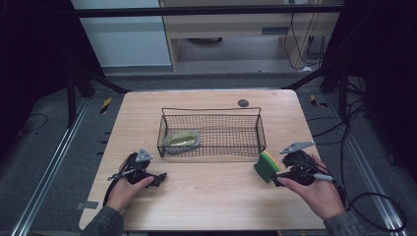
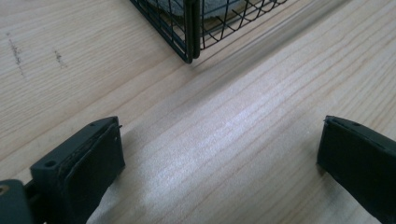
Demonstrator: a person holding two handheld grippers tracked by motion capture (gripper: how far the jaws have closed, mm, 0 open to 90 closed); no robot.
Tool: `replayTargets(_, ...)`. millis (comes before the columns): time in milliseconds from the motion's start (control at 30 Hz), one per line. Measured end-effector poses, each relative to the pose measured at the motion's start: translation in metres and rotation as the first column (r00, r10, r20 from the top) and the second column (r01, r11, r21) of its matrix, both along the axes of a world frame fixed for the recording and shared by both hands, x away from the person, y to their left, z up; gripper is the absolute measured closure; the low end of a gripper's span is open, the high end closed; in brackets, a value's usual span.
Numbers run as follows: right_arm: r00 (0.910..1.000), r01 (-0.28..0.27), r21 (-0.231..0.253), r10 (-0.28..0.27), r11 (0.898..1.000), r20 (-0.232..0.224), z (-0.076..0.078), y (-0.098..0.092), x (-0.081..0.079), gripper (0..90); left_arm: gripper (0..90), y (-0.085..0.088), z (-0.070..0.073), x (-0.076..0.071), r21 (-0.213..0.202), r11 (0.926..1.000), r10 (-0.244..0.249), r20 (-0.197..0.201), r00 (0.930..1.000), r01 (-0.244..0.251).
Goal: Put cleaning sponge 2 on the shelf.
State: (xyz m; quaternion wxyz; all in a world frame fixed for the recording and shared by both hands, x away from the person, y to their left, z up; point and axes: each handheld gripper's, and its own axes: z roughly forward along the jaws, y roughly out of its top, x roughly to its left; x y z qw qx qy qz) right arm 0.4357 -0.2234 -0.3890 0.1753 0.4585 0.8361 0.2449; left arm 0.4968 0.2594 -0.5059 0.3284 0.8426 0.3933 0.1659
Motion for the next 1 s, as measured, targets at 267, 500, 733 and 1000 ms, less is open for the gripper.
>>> replayTargets(267, 0.9999, 0.003, -0.004, -0.003, 1.000, -0.016, 0.010, 0.009, 0.015, 20.3, 0.0, 0.001, -0.003, 0.000, -0.024, 0.9997, 0.001, 0.026, 0.9997, 0.000)
replayTargets(500, 0.9992, -0.004, 0.008, 0.004, 1.000, -0.039, 0.010, 0.017, 0.023, 25.4, 0.0, 0.001, -0.003, 0.000, -0.024, 0.9997, 0.001, 0.026, 0.9997, -0.001)
replayTargets(733, 0.9975, -0.017, 0.000, 0.017, 1.000, -0.068, 0.003, 0.026, 0.032, 27.1, 0.0, 0.001, -0.003, 0.000, -0.026, 0.9997, 0.003, 0.025, 0.9997, -0.003)
replayTargets(1000, 0.9921, 0.000, -0.016, -0.002, 1.000, -0.125, -0.007, 0.024, 0.046, 31.2, 0.0, 0.001, -0.003, 0.000, -0.026, 0.9997, 0.003, 0.025, 0.9997, -0.002)
